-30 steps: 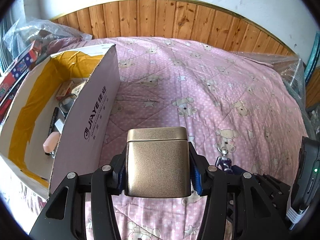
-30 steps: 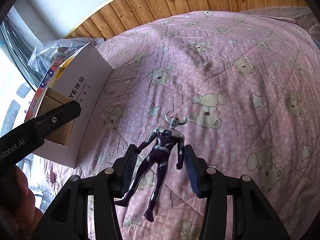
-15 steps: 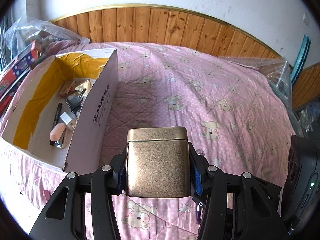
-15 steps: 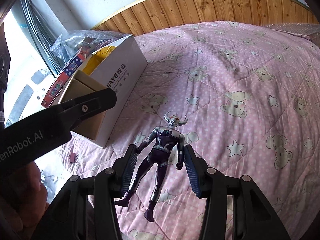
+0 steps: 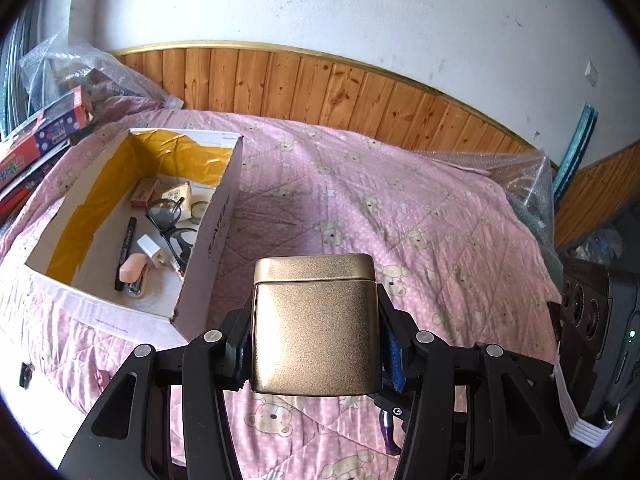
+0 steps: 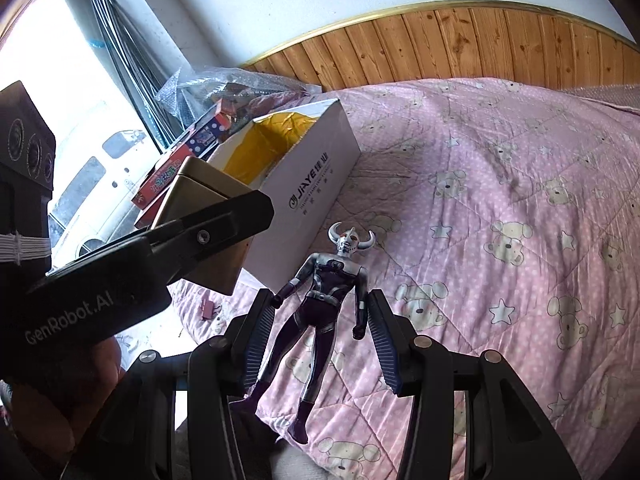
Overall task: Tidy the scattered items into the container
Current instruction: 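Lift and carry the tin and action figure over the white box with both tools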
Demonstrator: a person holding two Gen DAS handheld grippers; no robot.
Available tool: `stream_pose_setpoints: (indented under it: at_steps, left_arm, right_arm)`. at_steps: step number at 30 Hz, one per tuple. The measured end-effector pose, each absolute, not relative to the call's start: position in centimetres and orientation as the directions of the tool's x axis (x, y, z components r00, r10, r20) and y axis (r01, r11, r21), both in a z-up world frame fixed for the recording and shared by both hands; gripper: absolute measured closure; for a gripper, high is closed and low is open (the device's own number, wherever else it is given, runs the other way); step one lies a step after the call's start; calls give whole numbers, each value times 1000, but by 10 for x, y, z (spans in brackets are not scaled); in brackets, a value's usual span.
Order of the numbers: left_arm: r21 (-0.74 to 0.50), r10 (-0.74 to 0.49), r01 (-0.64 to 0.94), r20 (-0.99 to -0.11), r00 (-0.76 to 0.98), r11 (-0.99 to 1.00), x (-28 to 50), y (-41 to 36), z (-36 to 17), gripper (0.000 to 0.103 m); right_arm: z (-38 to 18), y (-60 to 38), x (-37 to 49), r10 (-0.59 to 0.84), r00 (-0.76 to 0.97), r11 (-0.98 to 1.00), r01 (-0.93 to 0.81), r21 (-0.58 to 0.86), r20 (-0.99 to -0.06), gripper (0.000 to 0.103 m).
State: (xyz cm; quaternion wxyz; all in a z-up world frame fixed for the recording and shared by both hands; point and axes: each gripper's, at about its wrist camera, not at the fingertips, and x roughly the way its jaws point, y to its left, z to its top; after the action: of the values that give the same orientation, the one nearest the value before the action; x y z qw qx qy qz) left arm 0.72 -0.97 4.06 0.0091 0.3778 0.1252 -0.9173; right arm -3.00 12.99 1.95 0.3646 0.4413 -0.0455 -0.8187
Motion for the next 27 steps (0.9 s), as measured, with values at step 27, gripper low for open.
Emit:
stream_pose_setpoints:
  at_steps: [27]
  left_arm:
    - [-359, 33, 247, -620, -784, -900, 28, -153, 90, 51]
  right_arm:
    - [102, 34, -35, -769, -261, -546, 742, 388, -583, 54]
